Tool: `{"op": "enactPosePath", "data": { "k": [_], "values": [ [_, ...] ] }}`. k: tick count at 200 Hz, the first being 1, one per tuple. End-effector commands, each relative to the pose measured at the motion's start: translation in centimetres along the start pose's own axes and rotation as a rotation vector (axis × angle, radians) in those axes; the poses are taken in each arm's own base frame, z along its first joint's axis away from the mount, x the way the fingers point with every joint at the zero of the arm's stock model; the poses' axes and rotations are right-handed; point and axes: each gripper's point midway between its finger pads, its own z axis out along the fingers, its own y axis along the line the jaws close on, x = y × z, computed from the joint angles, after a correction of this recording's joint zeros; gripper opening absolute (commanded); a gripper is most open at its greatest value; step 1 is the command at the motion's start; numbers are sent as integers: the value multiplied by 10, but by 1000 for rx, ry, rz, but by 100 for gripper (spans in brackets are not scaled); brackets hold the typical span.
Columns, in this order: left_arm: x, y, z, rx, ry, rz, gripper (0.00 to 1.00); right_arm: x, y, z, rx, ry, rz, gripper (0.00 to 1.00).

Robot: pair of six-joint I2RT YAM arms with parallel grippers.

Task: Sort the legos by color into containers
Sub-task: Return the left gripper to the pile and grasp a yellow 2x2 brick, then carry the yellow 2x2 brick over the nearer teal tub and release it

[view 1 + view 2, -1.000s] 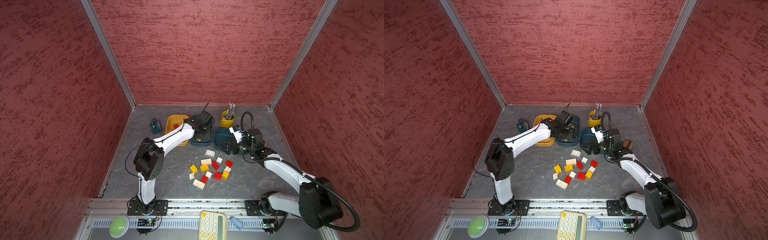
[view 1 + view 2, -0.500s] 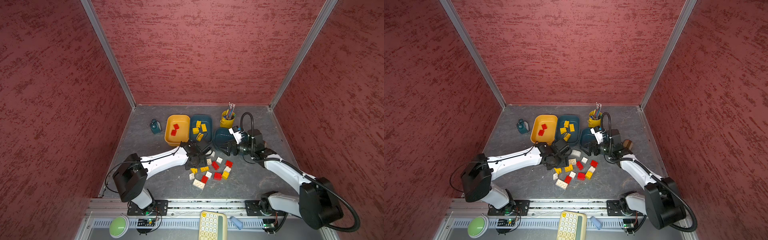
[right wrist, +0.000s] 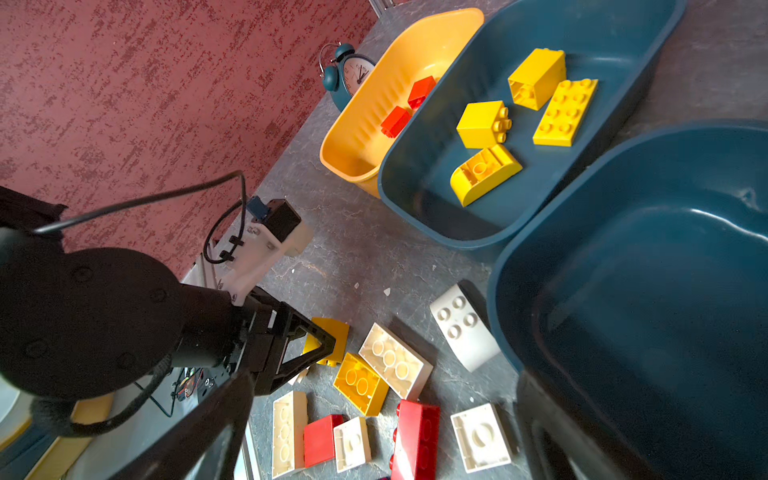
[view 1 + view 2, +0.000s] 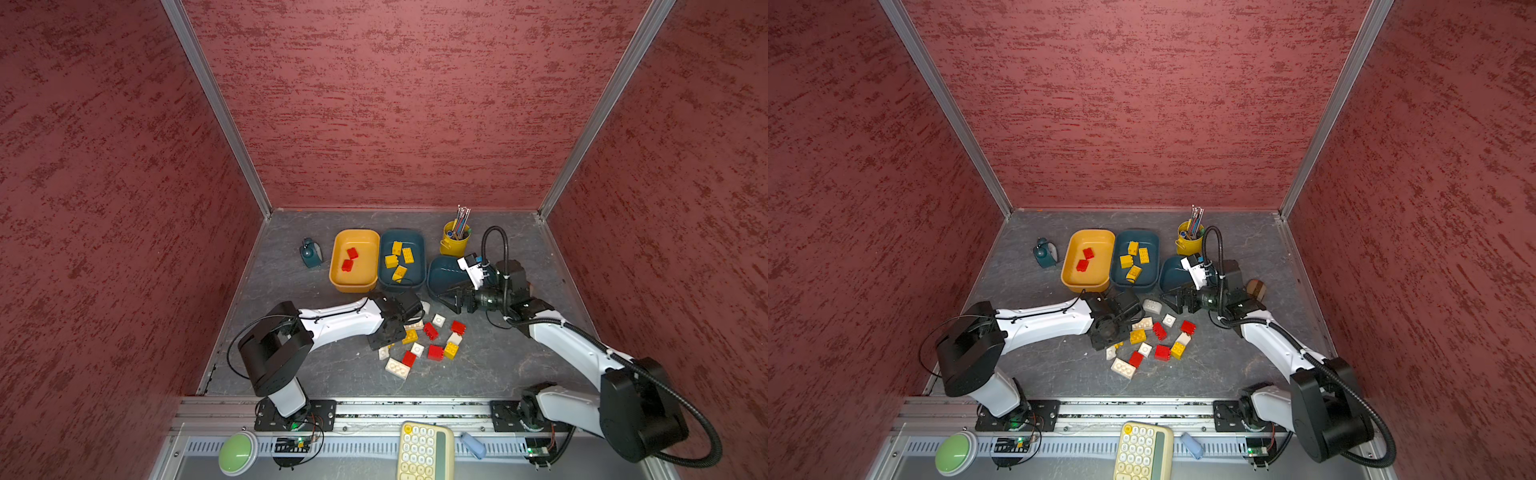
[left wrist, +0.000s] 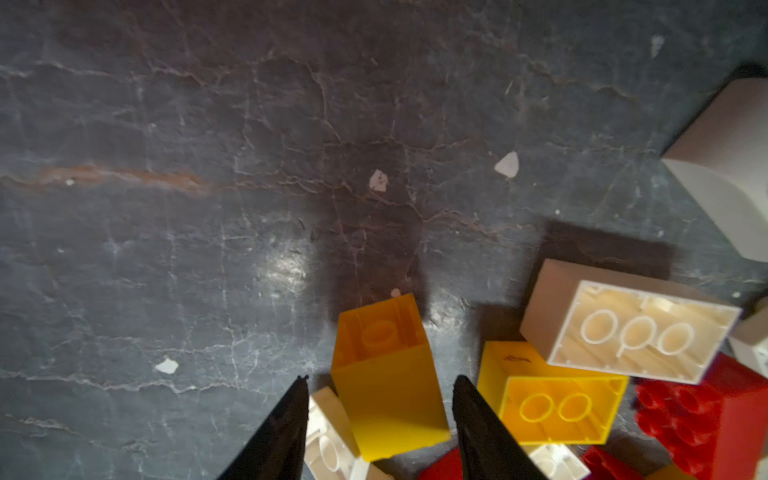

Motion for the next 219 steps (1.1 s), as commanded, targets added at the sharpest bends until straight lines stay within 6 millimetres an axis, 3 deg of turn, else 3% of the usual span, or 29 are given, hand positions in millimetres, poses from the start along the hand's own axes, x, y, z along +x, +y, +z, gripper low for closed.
{"op": "enactPosePath", "data": {
  "k": [1, 59, 75, 99, 128, 164, 190, 219],
  "values": [
    [-2, 2, 8, -10, -16, -4, 51, 1, 1, 0, -16, -2, -13, 99],
    [-6, -2, 13, -5, -11, 43, 29, 0, 2, -1, -8, -2, -13, 99],
    [-14, -2, 5, -2, -31, 61, 24, -2, 2, -2, -3, -7, -18, 99],
    [-33, -9, -18, 30, -67, 109, 24, -7, 2, -3, 5, -19, -21, 99],
    [-63, -30, -51, 94, -122, 208, 24, -13, 2, -3, 9, -32, -26, 99],
    [-122, -58, -83, 167, -212, 301, 24, -22, 4, -4, 12, -46, -40, 99],
    [-164, -76, -86, 176, -258, 346, 24, -27, 3, -3, 19, -52, -44, 99],
    [-195, -93, -68, 160, -269, 387, 24, -31, 3, -4, 27, -57, -53, 99]
  ]
}}
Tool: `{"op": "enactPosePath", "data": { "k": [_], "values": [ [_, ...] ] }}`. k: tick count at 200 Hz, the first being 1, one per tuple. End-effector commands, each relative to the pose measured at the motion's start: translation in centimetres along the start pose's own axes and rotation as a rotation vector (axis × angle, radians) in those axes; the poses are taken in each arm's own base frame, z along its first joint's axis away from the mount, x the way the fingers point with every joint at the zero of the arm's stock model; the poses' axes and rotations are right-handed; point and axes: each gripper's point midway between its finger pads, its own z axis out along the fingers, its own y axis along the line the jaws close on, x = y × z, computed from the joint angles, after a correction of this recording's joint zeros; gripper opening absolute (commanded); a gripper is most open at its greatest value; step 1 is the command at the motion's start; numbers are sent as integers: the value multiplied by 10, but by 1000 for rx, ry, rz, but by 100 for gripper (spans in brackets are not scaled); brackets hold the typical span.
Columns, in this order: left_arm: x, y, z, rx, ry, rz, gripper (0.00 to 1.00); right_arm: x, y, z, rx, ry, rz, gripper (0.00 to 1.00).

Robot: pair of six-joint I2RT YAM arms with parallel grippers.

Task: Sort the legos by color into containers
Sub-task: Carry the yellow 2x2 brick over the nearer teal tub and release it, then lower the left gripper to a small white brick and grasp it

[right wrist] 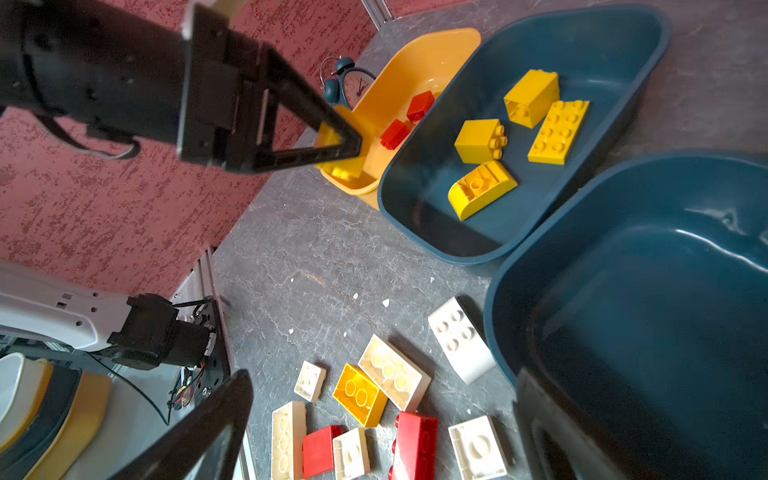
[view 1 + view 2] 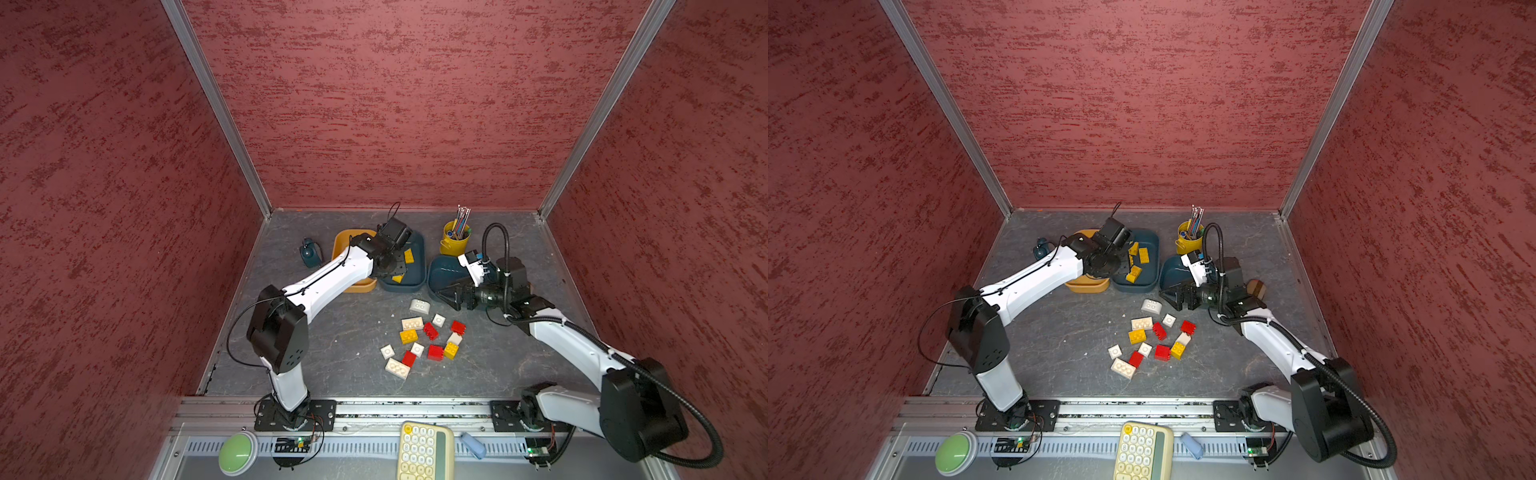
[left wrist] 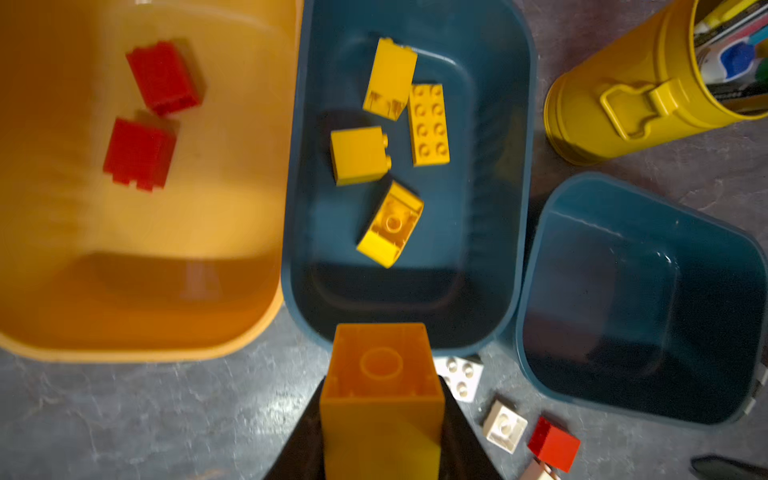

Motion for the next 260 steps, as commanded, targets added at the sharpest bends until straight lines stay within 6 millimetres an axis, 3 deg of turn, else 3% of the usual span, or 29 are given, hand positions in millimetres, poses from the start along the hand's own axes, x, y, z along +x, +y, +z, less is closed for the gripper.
{"op": "enactPosePath", "data": {
  "k": [1, 34, 82, 129, 148, 172, 214, 260],
  "values": [
    [-9, 3, 28, -36, 25, 124, 25, -18, 1, -2, 16, -36, -37, 99],
    [-25, 15, 60, -103, 36, 149, 26, -17, -1, -2, 25, -30, -40, 99],
    [-15, 20, 85, -137, 84, 169, 33, -11, -4, -1, 29, -21, -29, 99],
    [-12, 13, 64, -134, 76, 206, 64, -9, -3, -1, 22, -17, -24, 99],
    [-5, 6, 43, -128, 70, 232, 69, -10, -1, -1, 15, -18, -26, 99],
    [20, 2, 16, -96, 81, 209, 71, -10, 1, -2, 6, -19, -28, 99],
    [86, 2, -21, -37, 147, 120, 73, -6, 3, -1, -13, -5, -20, 99],
    [171, 19, -31, -70, 254, 0, 74, 0, 2, 0, -21, -1, -7, 99]
  ]
}}
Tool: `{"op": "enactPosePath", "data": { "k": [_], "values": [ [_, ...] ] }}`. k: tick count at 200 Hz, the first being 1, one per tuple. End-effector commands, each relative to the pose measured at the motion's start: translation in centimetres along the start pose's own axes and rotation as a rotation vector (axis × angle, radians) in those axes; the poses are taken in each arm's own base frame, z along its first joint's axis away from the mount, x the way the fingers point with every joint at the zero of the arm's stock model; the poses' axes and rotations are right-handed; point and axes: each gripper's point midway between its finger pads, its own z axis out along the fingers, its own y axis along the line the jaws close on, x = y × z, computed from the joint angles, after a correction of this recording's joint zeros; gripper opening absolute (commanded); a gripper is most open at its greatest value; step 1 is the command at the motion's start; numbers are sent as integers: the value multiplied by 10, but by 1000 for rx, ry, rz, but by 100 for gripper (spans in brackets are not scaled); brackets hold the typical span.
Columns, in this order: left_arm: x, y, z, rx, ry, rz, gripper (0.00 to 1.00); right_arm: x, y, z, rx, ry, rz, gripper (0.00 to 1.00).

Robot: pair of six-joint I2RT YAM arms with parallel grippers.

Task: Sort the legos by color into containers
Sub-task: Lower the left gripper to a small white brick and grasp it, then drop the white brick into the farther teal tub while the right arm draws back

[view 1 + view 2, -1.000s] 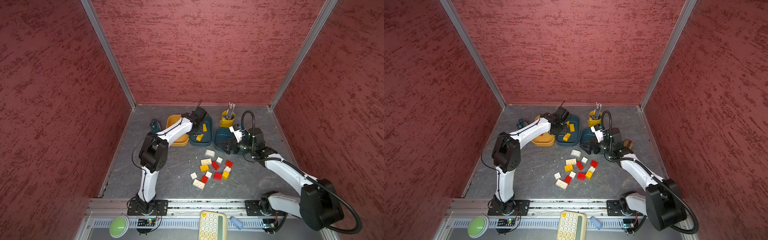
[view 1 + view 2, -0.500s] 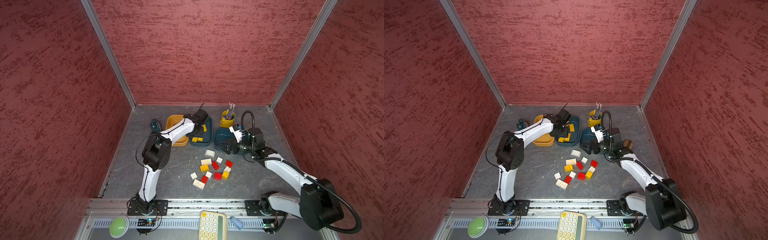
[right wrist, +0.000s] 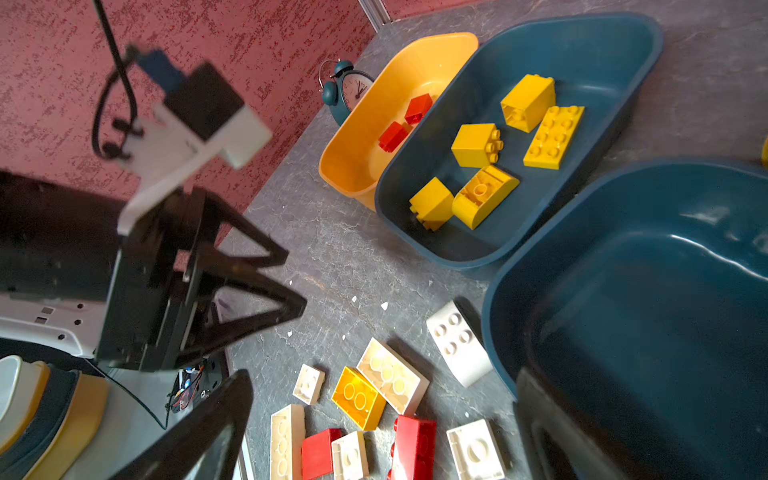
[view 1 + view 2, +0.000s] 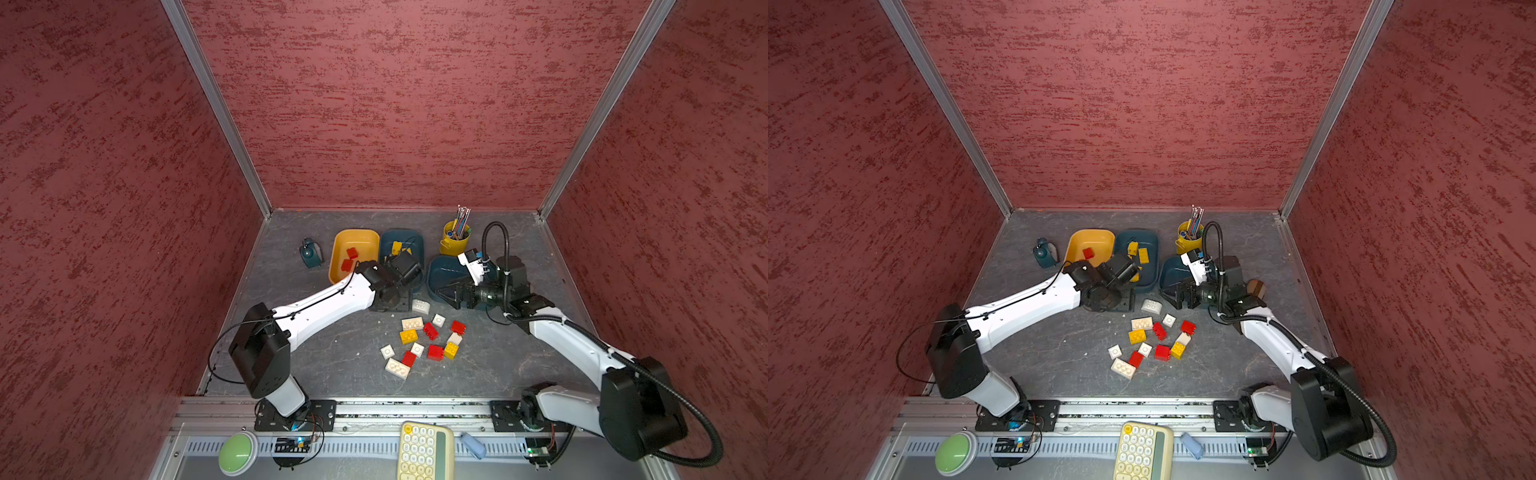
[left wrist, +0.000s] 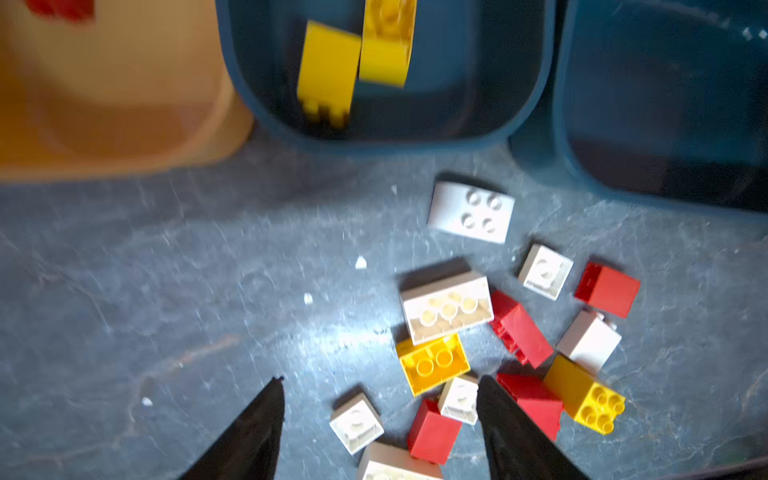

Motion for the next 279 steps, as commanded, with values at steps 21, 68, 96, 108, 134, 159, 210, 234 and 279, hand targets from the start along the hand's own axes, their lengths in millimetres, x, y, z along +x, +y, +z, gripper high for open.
{"op": "enactPosePath", "data": {
  "k": [21, 68, 96, 108, 134, 159, 210, 234, 279],
  "values": [
    [62, 9, 17, -44, 100, -172, 74, 4, 2, 1, -30, 3, 6, 99],
    [91, 12, 47, -56, 142, -295, 73, 14, -8, -1, 26, 15, 26, 99],
    [96, 15, 63, -89, 155, -324, 70, 18, -16, -2, 67, 15, 47, 99],
    [96, 13, 67, -89, 156, -332, 69, 20, -20, -3, 95, 17, 53, 99],
    [99, 13, 76, -118, 169, -347, 65, 20, -22, -5, 106, 11, 56, 99],
    [106, 16, 83, -142, 183, -358, 58, 20, -20, -8, 111, 9, 49, 99],
    [109, 16, 80, -168, 186, -330, 36, 19, -20, -15, 124, 0, 41, 99],
    [94, 14, 65, -166, 145, -289, 31, 15, -23, -19, 139, -16, 45, 99],
    [34, -6, 33, -87, 52, -156, 30, -6, -33, -38, 186, -92, 58, 99]
  ]
}}
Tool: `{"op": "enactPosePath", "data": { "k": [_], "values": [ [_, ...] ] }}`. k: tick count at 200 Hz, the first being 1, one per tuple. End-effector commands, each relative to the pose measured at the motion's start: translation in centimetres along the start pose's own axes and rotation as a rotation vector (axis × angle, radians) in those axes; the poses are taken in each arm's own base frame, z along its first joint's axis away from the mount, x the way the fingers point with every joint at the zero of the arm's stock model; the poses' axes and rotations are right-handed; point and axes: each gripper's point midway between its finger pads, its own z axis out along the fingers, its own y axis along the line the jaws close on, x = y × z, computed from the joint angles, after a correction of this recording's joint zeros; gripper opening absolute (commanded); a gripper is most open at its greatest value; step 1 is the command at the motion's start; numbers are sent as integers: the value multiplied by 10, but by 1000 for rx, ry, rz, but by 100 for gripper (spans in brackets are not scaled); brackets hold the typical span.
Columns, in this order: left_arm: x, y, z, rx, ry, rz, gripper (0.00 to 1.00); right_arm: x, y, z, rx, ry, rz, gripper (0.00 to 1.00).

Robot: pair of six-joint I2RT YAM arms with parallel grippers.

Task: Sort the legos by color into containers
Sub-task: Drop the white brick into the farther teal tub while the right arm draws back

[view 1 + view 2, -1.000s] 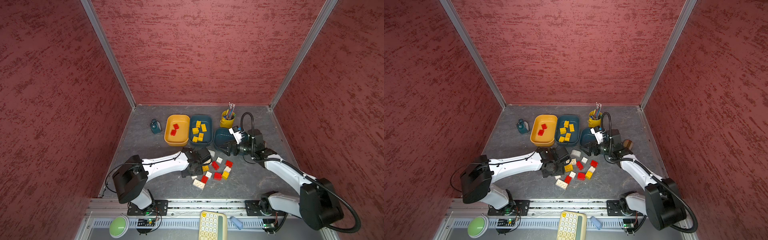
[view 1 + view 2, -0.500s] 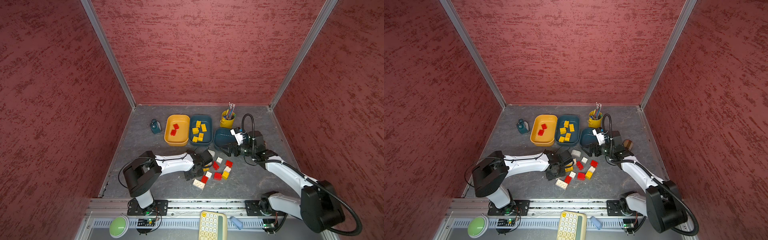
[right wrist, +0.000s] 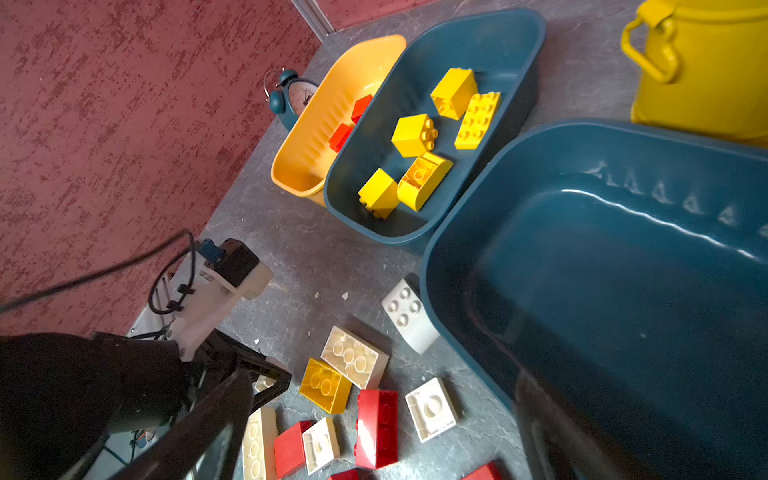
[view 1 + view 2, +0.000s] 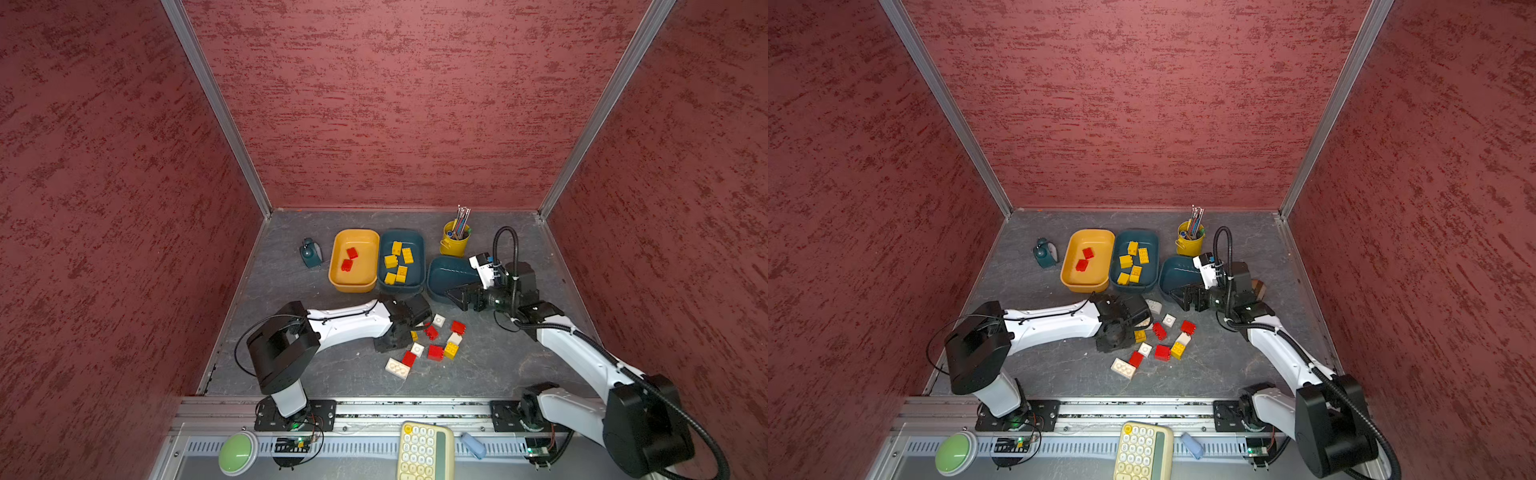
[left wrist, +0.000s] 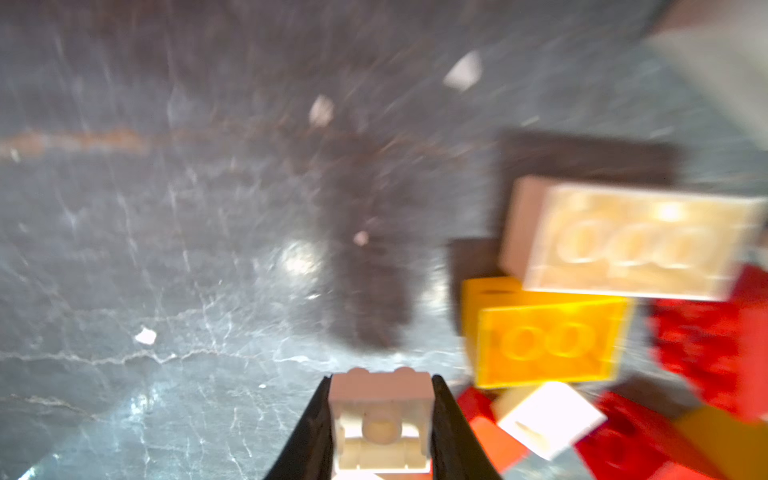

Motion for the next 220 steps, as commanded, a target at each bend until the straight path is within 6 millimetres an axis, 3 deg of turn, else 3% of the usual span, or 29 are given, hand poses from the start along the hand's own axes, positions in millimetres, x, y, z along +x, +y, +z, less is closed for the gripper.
{"op": "enactPosePath", "data": {
  "k": [1, 34, 62, 91, 127, 155, 185, 196, 220],
  "values": [
    [-34, -13, -30, 33, -87, 106, 30, -15, -5, -12, 35, -55, -3, 99],
    [-89, -52, -65, 153, -184, 212, 30, -33, -14, -26, 73, -110, 22, 99],
    [-132, -98, -86, 289, -266, 306, 29, -42, -26, -37, 120, -153, 47, 99],
    [-161, -150, -85, 429, -272, 375, 28, -50, -31, -48, 156, -188, 35, 99],
    [-165, -198, -64, 489, -228, 446, 27, -53, -35, -60, 201, -194, 26, 99],
    [-174, -215, -39, 473, -228, 455, 28, -53, -37, -65, 217, -197, 33, 99],
    [-192, -216, -18, 383, -285, 469, 31, -52, -36, -68, 220, -196, 33, 99],
    [-196, -218, -19, 373, -306, 476, 36, -51, -35, -69, 216, -194, 34, 99],
    [-195, -222, -33, 372, -346, 511, 57, -47, -33, -66, 192, -189, 37, 99]
  ]
}}
